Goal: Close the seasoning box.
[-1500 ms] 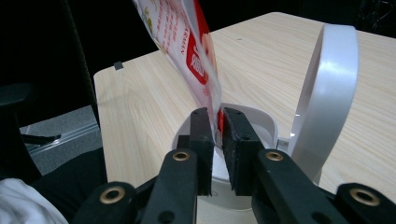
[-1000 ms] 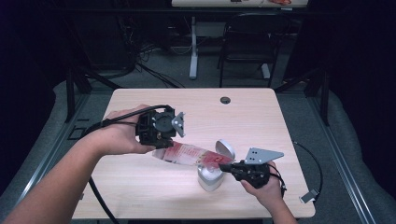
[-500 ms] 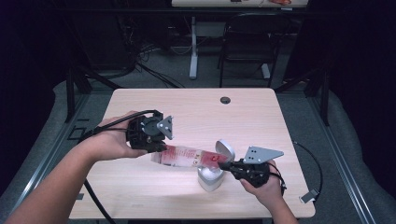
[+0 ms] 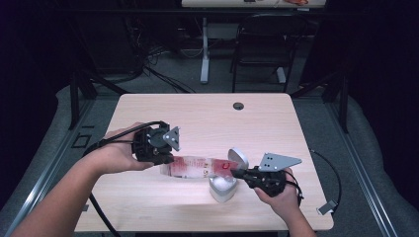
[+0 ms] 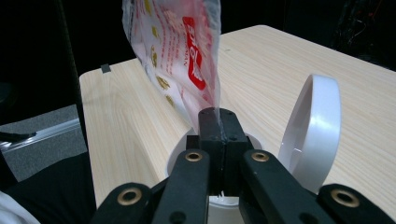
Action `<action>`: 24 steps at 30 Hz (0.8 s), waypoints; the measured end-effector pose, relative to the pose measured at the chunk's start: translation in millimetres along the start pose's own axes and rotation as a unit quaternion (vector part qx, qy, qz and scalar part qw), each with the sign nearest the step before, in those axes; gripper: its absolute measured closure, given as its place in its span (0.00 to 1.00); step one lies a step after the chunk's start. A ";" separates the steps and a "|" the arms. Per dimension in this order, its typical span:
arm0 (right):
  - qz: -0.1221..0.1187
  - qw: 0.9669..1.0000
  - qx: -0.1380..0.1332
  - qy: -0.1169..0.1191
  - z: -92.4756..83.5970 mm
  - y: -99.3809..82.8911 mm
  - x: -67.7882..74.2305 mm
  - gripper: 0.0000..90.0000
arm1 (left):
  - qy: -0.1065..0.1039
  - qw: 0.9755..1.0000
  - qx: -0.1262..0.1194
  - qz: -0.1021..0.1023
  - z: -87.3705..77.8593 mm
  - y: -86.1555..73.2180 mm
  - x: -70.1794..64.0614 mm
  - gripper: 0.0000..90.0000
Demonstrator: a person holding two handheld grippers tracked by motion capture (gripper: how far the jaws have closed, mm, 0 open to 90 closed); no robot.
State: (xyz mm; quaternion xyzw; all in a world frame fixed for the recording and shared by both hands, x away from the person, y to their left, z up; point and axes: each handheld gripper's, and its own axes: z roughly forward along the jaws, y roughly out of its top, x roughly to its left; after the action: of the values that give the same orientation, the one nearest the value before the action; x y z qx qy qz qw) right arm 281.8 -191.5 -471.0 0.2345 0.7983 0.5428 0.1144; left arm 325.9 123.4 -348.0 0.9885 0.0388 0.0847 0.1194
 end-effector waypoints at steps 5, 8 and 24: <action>-0.001 1.000 -0.003 0.000 0.3 4.6 -0.2 1.00 | 0.000 1.000 -0.001 -0.008 8.1 -7.3 -0.8 0.95; -0.003 1.000 -0.004 0.000 1.5 7.9 0.4 1.00 | -0.003 1.000 -0.004 -0.012 11.2 -11.8 -0.5 0.95; -0.039 0.999 0.028 -0.012 11.4 36.4 5.3 1.00 | -0.014 0.998 -0.035 -0.048 38.5 -43.3 0.3 0.96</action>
State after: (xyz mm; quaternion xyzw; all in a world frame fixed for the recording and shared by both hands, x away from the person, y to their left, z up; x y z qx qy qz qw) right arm 291.3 -168.6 -441.6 0.2129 0.8204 0.5123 0.1383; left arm 330.5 156.5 -395.3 0.9817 0.0814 0.0669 0.1584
